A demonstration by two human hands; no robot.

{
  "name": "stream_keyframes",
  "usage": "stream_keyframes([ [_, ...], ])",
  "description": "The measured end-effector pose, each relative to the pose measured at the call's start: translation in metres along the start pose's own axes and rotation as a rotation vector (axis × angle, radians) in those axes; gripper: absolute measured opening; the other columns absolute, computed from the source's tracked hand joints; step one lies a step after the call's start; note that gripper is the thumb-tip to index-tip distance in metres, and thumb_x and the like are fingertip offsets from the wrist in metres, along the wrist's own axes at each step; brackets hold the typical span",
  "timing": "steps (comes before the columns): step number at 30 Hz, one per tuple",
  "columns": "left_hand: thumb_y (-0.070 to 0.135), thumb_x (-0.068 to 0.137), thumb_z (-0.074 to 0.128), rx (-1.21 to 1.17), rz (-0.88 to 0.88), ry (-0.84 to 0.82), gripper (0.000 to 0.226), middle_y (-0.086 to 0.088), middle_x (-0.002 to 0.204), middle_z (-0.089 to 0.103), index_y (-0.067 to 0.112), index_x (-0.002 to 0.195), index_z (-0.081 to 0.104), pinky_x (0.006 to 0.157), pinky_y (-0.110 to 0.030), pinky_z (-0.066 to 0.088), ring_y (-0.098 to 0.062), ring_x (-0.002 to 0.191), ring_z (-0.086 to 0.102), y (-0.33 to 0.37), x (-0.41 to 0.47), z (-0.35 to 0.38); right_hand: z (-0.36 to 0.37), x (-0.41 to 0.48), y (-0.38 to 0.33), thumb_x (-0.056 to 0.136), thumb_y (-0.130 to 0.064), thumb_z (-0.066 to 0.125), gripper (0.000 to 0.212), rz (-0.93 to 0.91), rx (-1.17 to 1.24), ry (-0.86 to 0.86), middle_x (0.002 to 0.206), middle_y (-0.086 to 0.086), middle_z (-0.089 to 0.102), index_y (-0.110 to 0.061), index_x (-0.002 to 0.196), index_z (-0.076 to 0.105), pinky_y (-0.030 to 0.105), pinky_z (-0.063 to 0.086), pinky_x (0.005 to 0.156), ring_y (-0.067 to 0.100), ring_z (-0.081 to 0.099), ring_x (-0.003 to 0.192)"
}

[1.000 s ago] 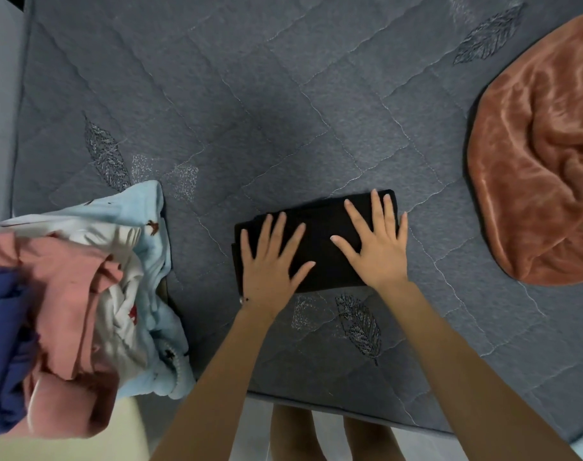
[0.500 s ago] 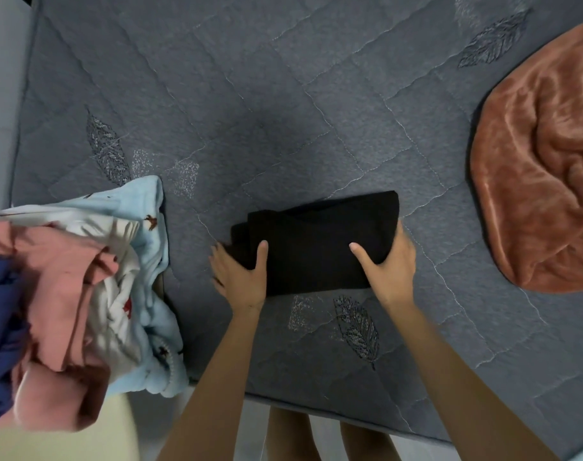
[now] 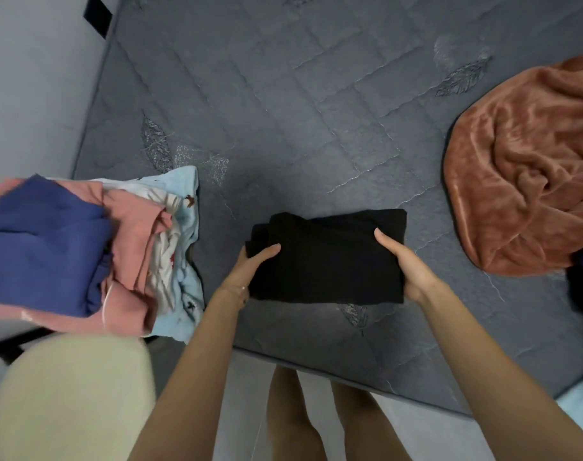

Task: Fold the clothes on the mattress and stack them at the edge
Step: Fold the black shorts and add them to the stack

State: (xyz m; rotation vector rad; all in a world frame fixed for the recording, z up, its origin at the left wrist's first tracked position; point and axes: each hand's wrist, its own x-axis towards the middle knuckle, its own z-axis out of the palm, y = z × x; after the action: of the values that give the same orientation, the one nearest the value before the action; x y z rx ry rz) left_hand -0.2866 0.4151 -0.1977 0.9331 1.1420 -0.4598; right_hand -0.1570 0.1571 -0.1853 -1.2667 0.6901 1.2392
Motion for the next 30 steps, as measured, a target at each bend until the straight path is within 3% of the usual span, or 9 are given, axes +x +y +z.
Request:
stream_keyframes([
  [3,0.047,0.046,0.092,-0.093,0.067,-0.041,0.082,0.001,0.118,0.068,0.037,0.119,0.055,0.075,-0.037,0.058,-0.021,0.101,0.068,0.009,-0.048,-0.006,0.012,-0.048,-0.014,0.062,-0.06,0.078,0.054,-0.037,0.008,-0.031,0.111,0.008,0.072,-0.021,0.099,0.077,0.03,0.058,0.066,0.022,0.07,0.101],
  [7,0.043,0.046,0.092,-0.162,0.161,-0.012,0.086,0.001,0.107,0.073,0.03,0.123,0.057,0.066,-0.033,0.058,-0.02,0.092,0.071,0.037,-0.121,-0.015,0.053,-0.111,-0.03,0.066,-0.057,0.076,0.058,-0.147,0.051,-0.067,0.113,0.009,0.071,-0.018,0.108,0.074,0.03,0.059,0.07,0.024,0.069,0.102],
  [10,0.041,0.048,0.088,-0.204,0.232,0.054,0.066,0.005,0.09,0.075,0.029,0.107,0.064,0.054,-0.027,0.056,-0.015,0.077,0.073,0.063,-0.169,-0.033,0.096,-0.143,-0.035,0.069,-0.056,0.073,0.059,-0.206,0.065,-0.062,0.112,0.009,0.071,-0.017,0.114,0.069,0.031,0.058,0.071,0.024,0.07,0.101],
  [13,0.041,0.053,0.088,-0.222,0.301,0.047,0.066,0.002,0.1,0.074,0.028,0.113,0.064,0.061,-0.03,0.058,-0.02,0.088,0.072,0.089,-0.206,-0.07,0.148,-0.16,-0.032,0.071,-0.055,0.071,0.062,-0.214,0.098,-0.092,0.112,0.009,0.071,-0.016,0.118,0.067,0.032,0.057,0.072,0.025,0.069,0.102],
  [16,0.05,0.057,0.08,-0.19,0.34,0.099,0.068,0.0,0.111,0.071,0.031,0.12,0.062,0.073,-0.04,0.058,-0.027,0.1,0.067,0.111,-0.234,-0.127,0.214,-0.162,-0.022,0.08,-0.052,0.066,0.05,-0.216,0.138,-0.151,0.11,0.01,0.072,-0.014,0.113,0.069,0.031,0.058,0.067,0.025,0.07,0.098],
  [19,0.046,0.067,0.079,-0.135,0.415,0.17,0.052,-0.001,0.111,0.071,0.028,0.114,0.067,0.086,-0.041,0.054,-0.026,0.102,0.067,0.132,-0.249,-0.2,0.289,-0.157,-0.007,0.085,-0.051,0.063,0.045,-0.204,0.121,-0.145,0.107,0.009,0.073,-0.016,0.112,0.069,0.034,0.057,0.072,0.025,0.071,0.097],
  [23,0.047,0.059,0.078,-0.064,0.345,0.164,0.055,0.002,0.096,0.075,0.025,0.107,0.064,0.063,-0.029,0.057,-0.021,0.087,0.072,0.158,-0.26,-0.292,0.376,-0.145,0.025,0.085,-0.05,0.064,0.039,-0.191,0.111,-0.123,0.102,0.006,0.074,-0.018,0.107,0.07,0.029,0.057,0.067,0.022,0.072,0.091],
  [26,0.05,0.061,0.078,0.045,0.338,0.189,0.06,0.001,0.106,0.07,0.027,0.114,0.059,0.071,-0.035,0.056,-0.022,0.097,0.067,0.171,-0.246,-0.341,0.418,-0.131,0.044,0.084,-0.052,0.066,0.043,-0.191,0.093,-0.059,0.105,0.004,0.074,-0.019,0.112,0.069,0.031,0.056,0.074,0.02,0.071,0.094],
  [30,0.043,0.075,0.076,0.119,0.373,0.15,0.042,0.004,0.103,0.072,0.028,0.111,0.062,0.067,-0.032,0.057,-0.02,0.096,0.068,0.182,-0.212,-0.367,0.438,-0.111,0.055,0.081,-0.056,0.067,0.048,-0.192,0.072,0.045,0.099,0.0,0.075,-0.02,0.113,0.067,0.025,0.054,0.061,0.016,0.072,0.085],
])
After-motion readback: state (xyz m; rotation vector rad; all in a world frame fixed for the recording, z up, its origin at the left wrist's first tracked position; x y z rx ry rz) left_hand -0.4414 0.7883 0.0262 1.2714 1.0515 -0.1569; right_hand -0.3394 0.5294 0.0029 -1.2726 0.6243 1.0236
